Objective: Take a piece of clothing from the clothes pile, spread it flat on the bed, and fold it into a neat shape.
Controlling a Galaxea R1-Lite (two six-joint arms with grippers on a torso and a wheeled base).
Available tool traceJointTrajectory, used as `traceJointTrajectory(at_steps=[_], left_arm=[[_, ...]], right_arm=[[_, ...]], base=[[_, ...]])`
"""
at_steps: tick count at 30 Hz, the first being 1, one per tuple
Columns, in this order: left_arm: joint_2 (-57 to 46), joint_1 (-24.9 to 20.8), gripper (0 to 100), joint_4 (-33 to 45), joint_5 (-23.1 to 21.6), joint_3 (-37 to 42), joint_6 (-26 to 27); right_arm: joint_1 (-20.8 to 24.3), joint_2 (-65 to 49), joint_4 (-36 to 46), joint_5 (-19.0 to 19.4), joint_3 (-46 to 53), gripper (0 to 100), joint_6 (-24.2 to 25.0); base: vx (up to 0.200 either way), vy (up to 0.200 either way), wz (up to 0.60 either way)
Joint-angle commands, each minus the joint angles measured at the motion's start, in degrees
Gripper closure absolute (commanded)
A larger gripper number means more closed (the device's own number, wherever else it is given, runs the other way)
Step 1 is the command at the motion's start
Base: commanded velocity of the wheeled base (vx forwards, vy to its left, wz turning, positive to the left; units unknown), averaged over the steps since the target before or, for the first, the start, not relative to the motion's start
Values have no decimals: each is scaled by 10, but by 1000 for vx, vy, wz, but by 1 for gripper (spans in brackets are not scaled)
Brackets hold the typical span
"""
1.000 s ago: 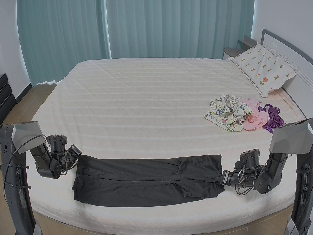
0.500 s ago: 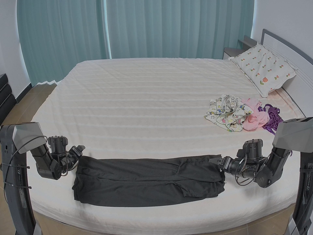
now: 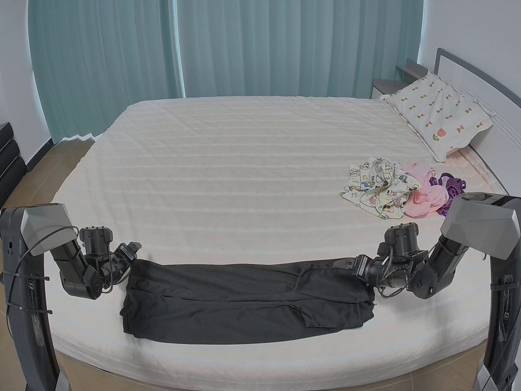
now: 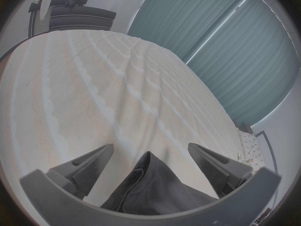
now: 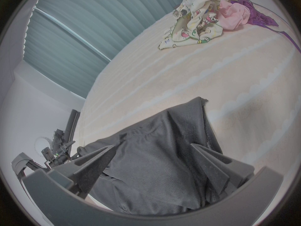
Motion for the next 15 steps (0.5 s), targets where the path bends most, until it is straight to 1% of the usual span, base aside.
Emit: traceJointTrajectory(at_steps=[1, 3, 4, 6, 7, 8, 13, 15], left_arm=[[0, 0, 0, 0, 0, 0, -1], [0, 0, 0, 0, 0, 0, -1], [0, 0, 0, 0, 0, 0, -1], [-1, 0, 0, 0, 0, 0, -2], [0, 0, 0, 0, 0, 0, -2], [-1, 0, 0, 0, 0, 1, -3], [-1, 0, 0, 0, 0, 2, -3], [-1, 0, 0, 0, 0, 2, -3]], right_arm=[[5, 18, 38, -2, -45, 0, -20], [7, 24, 45, -4, -53, 0, -21], [10, 28, 47, -8, -57, 100, -21], [14, 43, 48, -29, -63, 100, -25], [14, 44, 48, -31, -63, 100, -25], [14, 50, 48, -46, -65, 100, -27], [9, 45, 36, -53, -65, 100, -18], [9, 41, 30, -53, -60, 100, -5]], base=[[0, 0, 0], [0, 0, 0], [0, 0, 0], [0, 0, 0], [0, 0, 0], [0, 0, 0], [0, 0, 0], [0, 0, 0]])
